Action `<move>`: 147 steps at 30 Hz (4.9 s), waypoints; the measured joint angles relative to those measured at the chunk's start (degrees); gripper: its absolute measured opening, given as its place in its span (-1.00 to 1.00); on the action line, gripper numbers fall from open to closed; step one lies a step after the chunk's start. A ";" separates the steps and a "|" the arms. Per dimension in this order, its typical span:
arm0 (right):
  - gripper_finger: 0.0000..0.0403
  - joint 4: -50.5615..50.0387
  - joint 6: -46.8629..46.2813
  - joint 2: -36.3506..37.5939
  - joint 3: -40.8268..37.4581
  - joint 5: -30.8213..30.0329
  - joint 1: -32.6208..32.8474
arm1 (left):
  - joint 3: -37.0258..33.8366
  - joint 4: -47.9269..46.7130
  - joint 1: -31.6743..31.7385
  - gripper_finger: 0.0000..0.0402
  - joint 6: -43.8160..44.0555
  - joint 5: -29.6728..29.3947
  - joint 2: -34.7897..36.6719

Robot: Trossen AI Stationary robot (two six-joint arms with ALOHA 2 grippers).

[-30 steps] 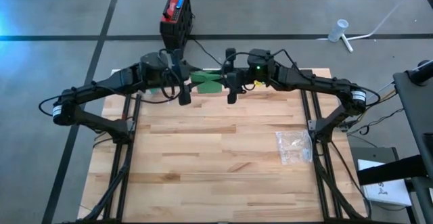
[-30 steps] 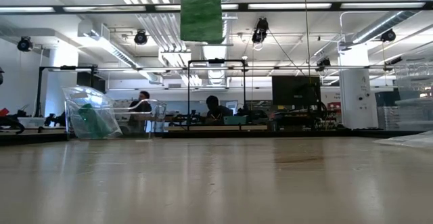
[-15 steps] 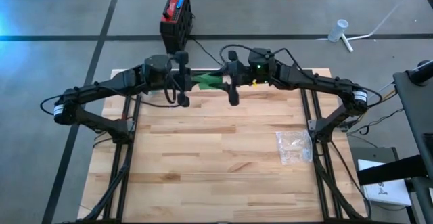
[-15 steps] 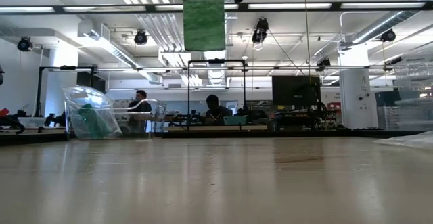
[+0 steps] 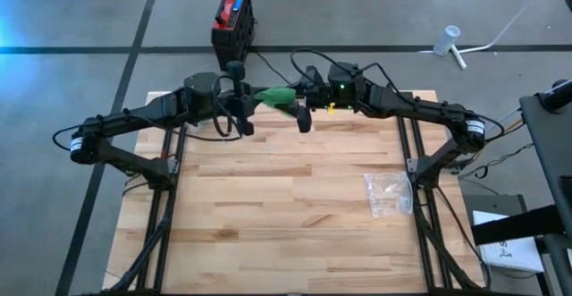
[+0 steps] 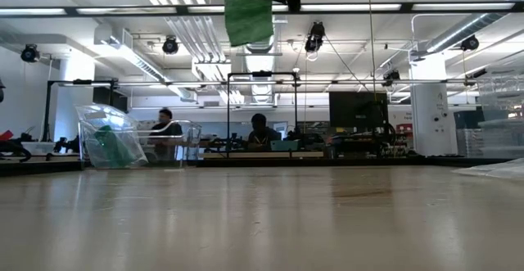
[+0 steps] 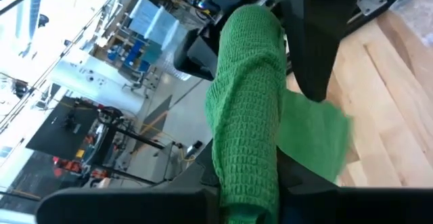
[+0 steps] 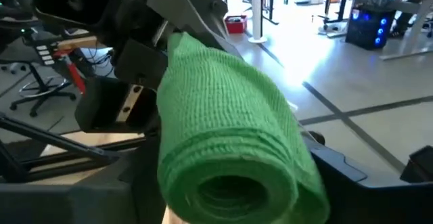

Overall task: Roll bandage
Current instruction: Roll the green bandage

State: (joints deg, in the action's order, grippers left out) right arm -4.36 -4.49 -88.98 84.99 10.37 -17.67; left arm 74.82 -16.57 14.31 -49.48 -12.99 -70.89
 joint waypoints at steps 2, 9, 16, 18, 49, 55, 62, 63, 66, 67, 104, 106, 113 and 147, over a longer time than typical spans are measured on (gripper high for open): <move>0.20 0.31 0.02 -0.03 0.00 -0.10 -0.15 | 0.00 -0.10 -0.51 -0.84 -0.03 -0.02 0.04; 0.08 1.38 -0.03 0.01 0.00 2.19 -0.34 | 0.00 -0.32 -1.91 -0.84 -1.20 -1.62 -0.05; 0.24 2.63 -1.62 0.03 0.00 3.57 -0.37 | 0.00 0.57 -1.91 -0.84 -1.04 -4.00 -0.05; 0.30 3.38 -2.40 0.03 0.00 4.11 -0.37 | 0.00 0.78 -1.91 -0.84 -1.02 -4.02 -0.05; -0.55 7.21 -22.19 0.14 -0.08 5.45 -1.99 | -0.32 6.44 -1.89 -0.58 -2.25 -6.56 -3.52; -0.83 5.88 -2.00 0.06 -0.13 7.30 -1.76 | -0.40 -1.29 -1.89 -0.10 4.87 -5.93 -2.39; -0.83 4.30 23.00 0.37 0.00 6.92 -1.61 | -0.41 -2.24 -0.75 0.44 16.29 3.03 1.77; -0.83 4.35 26.22 0.26 0.00 6.96 -1.54 | -0.41 -1.73 -0.42 0.48 18.18 5.04 1.84; -0.82 4.63 32.15 0.01 0.00 7.02 -1.29 | -0.37 -0.15 0.31 0.56 22.68 6.88 1.83; -0.81 4.78 33.17 -0.03 -0.02 6.90 -1.23 | -0.11 -0.32 0.68 0.56 23.09 6.97 1.78; 0.09 -8.11 42.43 1.91 -0.17 3.37 0.22 | 0.22 -1.47 3.47 -0.83 27.08 16.57 3.08; -0.01 -7.30 41.35 1.87 -0.17 3.37 0.24 | 0.22 -1.84 3.47 -0.84 28.23 16.64 3.06; -0.91 -7.96 40.10 1.85 -0.25 -0.58 0.17 | 0.22 -2.06 3.47 -0.83 32.20 22.69 3.11; -0.26 -18.38 26.26 3.30 -2.60 -2.93 0.31 | 0.05 8.97 3.60 -0.82 16.85 5.39 0.69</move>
State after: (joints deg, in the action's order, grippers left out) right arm -22.74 21.77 -85.68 82.39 7.44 -17.37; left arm 74.87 -7.60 17.91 -32.63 -7.61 -70.20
